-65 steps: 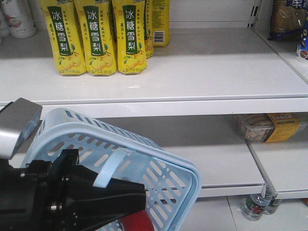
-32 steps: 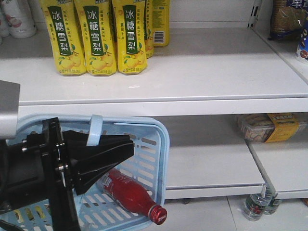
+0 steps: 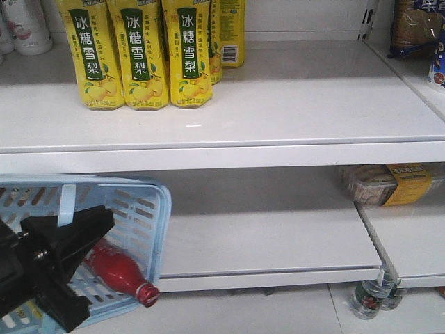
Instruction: Place coke in basket with both arms
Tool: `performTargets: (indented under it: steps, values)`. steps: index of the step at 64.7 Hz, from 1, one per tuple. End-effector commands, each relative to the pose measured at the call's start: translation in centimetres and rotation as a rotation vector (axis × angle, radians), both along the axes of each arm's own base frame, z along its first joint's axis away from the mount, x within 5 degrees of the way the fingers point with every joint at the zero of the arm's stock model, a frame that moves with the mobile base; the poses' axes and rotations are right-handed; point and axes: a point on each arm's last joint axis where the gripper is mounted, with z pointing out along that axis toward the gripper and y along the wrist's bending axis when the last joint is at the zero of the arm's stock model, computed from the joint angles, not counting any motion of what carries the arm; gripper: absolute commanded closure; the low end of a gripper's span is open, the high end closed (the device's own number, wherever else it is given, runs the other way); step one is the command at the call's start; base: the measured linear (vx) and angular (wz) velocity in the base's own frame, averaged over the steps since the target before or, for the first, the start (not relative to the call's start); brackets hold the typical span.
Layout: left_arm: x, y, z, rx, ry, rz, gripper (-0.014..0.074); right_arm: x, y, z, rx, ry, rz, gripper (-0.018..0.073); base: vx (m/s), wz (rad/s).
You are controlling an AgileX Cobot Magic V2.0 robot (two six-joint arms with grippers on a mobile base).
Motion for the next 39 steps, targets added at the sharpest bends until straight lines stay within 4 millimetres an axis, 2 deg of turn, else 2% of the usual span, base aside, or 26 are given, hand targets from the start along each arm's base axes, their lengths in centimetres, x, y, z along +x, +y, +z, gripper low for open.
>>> performTargets:
  steps: [1,17,39]
  values:
    - [-1.1,0.2,1.8,0.002,-0.189,-0.052,0.0603,0.3,-0.1,1.4,0.013,-0.084,-0.015,0.0565,0.0,0.0]
    - [-2.8,2.5,-0.4,-0.128,-0.144,0.078,0.0603,0.3,-0.1,1.4,0.013,-0.084,-0.015,0.0565,0.0,0.0]
    - [-5.7,4.5,-3.8,-0.124,-0.214,0.101,0.0603,0.3,-0.1,1.4,0.013,-0.084,-0.015,0.0565,0.0,0.0]
